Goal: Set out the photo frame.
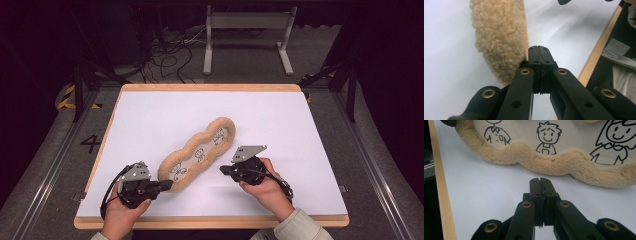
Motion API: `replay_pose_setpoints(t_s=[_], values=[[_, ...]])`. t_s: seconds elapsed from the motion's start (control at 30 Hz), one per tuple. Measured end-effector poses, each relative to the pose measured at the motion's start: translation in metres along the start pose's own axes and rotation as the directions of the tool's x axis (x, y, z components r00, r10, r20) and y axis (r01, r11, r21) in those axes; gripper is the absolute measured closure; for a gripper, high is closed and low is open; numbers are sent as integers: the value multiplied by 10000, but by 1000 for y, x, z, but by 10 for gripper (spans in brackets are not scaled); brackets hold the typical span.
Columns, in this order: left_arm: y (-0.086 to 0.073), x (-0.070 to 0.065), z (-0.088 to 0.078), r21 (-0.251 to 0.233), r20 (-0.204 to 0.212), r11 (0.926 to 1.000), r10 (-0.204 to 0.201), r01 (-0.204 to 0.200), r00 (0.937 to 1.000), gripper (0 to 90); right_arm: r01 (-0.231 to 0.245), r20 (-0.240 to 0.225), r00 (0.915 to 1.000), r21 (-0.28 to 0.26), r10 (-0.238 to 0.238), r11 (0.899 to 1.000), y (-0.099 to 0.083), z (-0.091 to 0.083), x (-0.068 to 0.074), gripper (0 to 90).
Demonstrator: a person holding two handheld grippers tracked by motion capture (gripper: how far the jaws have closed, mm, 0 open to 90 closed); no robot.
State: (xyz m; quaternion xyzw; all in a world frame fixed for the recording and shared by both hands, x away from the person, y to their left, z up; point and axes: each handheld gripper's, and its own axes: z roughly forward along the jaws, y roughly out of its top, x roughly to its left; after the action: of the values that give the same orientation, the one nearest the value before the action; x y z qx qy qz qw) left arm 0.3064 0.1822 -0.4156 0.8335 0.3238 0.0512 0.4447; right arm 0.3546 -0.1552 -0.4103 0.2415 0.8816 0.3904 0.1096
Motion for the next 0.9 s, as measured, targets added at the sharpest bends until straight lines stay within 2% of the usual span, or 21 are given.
replay_pose_setpoints(t_s=[0.3, 0.5, 0.6, 0.7, 0.83, 0.9], values=[[-3, 9, -4, -271, -631, 9987, -448, 431, 9970, 900, 5, 227, 9997, -66, -4, 10000, 0, -3, -2, 892], [-4, 13, -5, -424, -1077, 9980, -514, 471, 9929, 900, -102, 457, 9989, -195, 110, 9998, 1, -7, -7, 896], [-4, 13, -6, -497, -1057, 9974, -567, 516, 9928, 900, -118, 500, 9987, -224, 129, 9997, 2, -9, -9, 894], [-5, 10, -8, -543, -1069, 9975, -498, 442, 9930, 862, -196, 617, 9978, -396, 221, 9990, 5, -14, -13, 866], [-4, 5, -16, -595, -1188, 9978, -362, 293, 9923, 808, -359, 1056, 9935, -610, 422, 9975, 9, -23, -22, 813], [-5, 3, -20, -619, -1284, 9974, -437, 359, 9908, 780, -466, 1188, 9914, -688, 546, 9965, 10, -26, -27, 786]])
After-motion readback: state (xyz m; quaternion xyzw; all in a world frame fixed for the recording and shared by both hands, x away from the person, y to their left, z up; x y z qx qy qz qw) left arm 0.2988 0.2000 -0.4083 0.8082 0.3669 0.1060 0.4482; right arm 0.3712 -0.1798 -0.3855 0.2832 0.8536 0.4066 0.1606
